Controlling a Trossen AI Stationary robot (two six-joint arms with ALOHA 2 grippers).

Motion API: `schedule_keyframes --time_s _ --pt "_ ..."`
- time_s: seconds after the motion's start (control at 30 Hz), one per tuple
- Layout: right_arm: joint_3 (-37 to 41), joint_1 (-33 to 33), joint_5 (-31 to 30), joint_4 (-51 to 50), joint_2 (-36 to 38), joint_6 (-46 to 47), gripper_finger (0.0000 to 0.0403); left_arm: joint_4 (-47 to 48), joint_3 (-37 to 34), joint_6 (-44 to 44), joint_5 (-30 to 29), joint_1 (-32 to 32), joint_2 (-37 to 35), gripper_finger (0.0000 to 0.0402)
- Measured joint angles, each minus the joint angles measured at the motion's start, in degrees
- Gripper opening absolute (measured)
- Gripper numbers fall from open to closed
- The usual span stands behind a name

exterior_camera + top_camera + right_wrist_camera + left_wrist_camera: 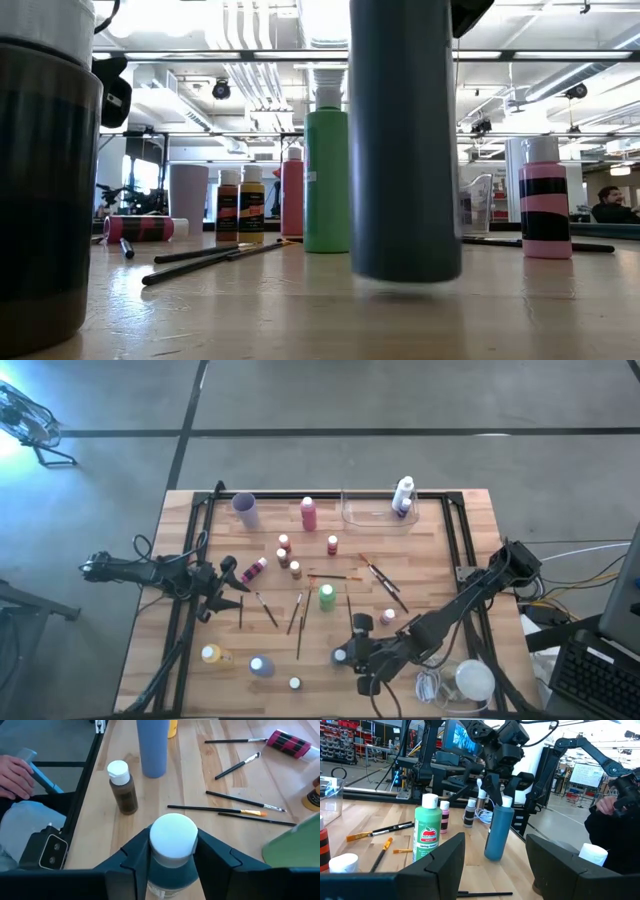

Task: Pick & Place Paint Supplies
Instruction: Put the blue paint bottle into the transparent bin

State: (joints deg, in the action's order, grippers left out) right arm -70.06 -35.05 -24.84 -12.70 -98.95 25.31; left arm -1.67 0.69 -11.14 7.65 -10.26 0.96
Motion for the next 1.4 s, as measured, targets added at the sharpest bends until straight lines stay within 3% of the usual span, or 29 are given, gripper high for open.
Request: schedule_keyframes --time_s 0.23,0.6,0.8,1.17,1.4 --pt "0.0 0.09 -2.2 -7.34 4.12 1.41 0.0113 0.0 -0.02 0.0 -0.02 0.02 0.01 0.0216" --pt "0.0 2.4 -18.38 -23.17 15.77 4.36 0.0113 0.0 -0.02 0.0 0.0 0.0 -0.01 0.0216" --pt "0.0 7.49 -25.6 -28.73 23.08 3.69 0.0121 0.0 -0.02 -0.02 0.01 0.02 0.02 0.0216" --pt "0.06 24.6 -25.54 -30.5 33.36 -3.28 0.0117 0.0 -0.02 -0.01 -0.02 0.02 0.01 0.0216" --pt "0.84 37.59 -16.69 -30.48 35.63 -6.18 0.0115 0.0 -0.02 0.0 -0.02 -0.01 0.01 0.0216"
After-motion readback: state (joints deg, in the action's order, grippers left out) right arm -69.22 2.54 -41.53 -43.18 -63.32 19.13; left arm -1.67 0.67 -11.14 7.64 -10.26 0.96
